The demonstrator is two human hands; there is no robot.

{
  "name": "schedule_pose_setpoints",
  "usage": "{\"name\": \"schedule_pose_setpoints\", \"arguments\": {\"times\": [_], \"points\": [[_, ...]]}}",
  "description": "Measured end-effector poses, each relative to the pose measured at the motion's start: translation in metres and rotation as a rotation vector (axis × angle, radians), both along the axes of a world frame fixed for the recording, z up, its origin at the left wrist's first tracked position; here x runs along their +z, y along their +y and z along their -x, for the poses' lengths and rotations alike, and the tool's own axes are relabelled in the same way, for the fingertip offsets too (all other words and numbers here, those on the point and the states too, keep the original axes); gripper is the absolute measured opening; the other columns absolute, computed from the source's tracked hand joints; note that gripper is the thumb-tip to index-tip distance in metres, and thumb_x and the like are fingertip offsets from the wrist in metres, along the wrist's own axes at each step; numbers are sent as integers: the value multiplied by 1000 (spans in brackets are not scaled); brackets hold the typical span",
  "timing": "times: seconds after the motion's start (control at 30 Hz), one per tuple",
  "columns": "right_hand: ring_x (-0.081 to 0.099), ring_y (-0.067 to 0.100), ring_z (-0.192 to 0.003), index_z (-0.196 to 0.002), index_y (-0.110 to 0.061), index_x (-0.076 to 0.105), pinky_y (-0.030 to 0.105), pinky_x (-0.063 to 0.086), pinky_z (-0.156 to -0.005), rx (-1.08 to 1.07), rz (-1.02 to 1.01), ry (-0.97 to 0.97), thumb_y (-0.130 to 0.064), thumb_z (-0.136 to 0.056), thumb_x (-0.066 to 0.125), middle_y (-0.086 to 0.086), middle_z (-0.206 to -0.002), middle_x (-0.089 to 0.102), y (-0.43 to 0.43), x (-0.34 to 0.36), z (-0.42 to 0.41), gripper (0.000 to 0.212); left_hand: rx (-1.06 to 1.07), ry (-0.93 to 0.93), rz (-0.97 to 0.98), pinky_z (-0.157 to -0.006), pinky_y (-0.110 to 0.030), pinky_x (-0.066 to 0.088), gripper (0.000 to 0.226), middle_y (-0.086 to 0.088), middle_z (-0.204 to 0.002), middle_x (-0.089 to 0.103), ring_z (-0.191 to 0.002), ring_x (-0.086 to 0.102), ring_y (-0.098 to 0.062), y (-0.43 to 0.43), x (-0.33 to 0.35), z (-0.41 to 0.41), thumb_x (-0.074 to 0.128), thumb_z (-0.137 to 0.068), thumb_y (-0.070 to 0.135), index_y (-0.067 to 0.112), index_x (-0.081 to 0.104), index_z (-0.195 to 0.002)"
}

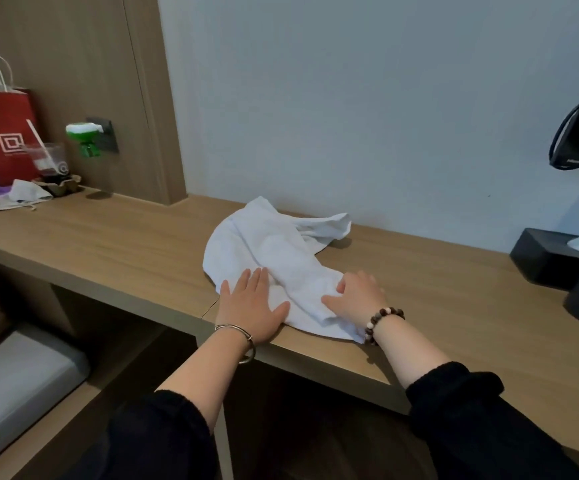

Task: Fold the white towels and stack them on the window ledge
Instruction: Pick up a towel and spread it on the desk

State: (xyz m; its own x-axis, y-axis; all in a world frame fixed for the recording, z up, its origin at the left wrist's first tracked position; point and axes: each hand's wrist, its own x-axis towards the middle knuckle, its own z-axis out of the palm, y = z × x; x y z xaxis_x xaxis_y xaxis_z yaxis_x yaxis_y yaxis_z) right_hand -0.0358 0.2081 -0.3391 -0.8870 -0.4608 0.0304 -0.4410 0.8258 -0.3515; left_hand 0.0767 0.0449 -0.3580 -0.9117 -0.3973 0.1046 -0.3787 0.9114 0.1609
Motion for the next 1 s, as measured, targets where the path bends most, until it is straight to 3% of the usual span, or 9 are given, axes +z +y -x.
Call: {"name": "schedule_pose_setpoints", "arguments": {"times": [0.17, 0.23, 0.37, 0.5, 0.57, 0.67, 0.83, 0.93, 1.0], "points": [[50, 25, -78, -65, -18, 43, 30, 40, -62, 26, -143, 55, -29, -90, 49, 0, -71, 47, 4, 18, 13, 28, -42, -3, 19, -116, -49, 4, 72, 2, -160, 7, -147, 2, -18, -2, 0, 1, 27, -93, 57, 28, -4, -152], [57, 28, -91, -82, -14, 55, 34, 47, -75, -163, -24, 199, -30, -94, 47, 7, -93, 58, 14, 24, 32, 21, -61, -16, 23, -116, -48, 3, 71, 3, -160, 6, -147, 1, -18, -5, -1, 2, 26, -94, 57, 29, -3, -151], [43, 32, -119, -119, -9, 55, 45, 36, -98, -582, 198, 287, -18, -94, 50, 14, -127, 47, 42, 33, 66, 27, -94, -32, 29, -116, -48, 2, 69, 5, -160, 4, -147, 0, -17, -9, -2, 6, 25, -94, 56, 30, -3, -152], [38, 32, -126, -125, -7, 50, 44, 32, -104, -389, 364, 482, -1, -87, 44, 14, -135, 43, 29, 34, 58, 39, -93, -44, 31, -116, -47, 1, 66, 5, -160, 3, -147, -2, -17, -8, -1, 6, 25, -94, 55, 31, 4, -152], [43, 31, -122, -122, -8, 52, 41, 33, -101, -105, 227, 542, -7, -88, 43, 12, -128, 49, 11, 32, 40, 35, -92, -43, 34, -116, -47, 1, 65, 5, -160, 4, -147, -2, -17, -7, 0, 5, 25, -95, 55, 30, 6, -152], [42, 27, -125, -133, -21, 42, 48, 20, -110, 185, -238, 291, -41, -97, 32, 4, -132, 50, -7, 13, 17, 43, -82, -42, 39, -117, -46, 3, 64, 5, -160, 7, -147, 2, -16, -7, -1, 6, 26, -95, 55, 30, 9, -151], [29, 30, -137, -150, -32, 10, 60, 6, -112, 103, -451, 86, -43, -99, 15, 4, -152, 28, 12, 4, 33, 52, -132, 109, 68, -106, -34, 28, 62, 5, -149, 35, -136, 30, -15, -3, 1, 1, 32, -90, 52, 30, 24, -148], [15, 31, -143, -151, -30, 7, 62, 2, -112, -6, -589, 98, -34, -100, 19, 5, -158, 15, 18, 15, 40, 53, -199, 257, -285, -93, -25, 41, 62, 7, -129, 53, -115, 51, -10, -2, -1, -10, 44, -82, 48, 41, 32, -142], [2, 34, -145, -152, -25, 14, 63, -1, -111, -81, -708, 137, -29, -99, 23, 9, -160, 1, 16, 21, 36, 54, -222, 396, -442, -94, -25, 43, 60, 8, -128, 54, -111, 53, -8, -1, -5, -15, 46, -79, 42, 44, 35, -138]]}}
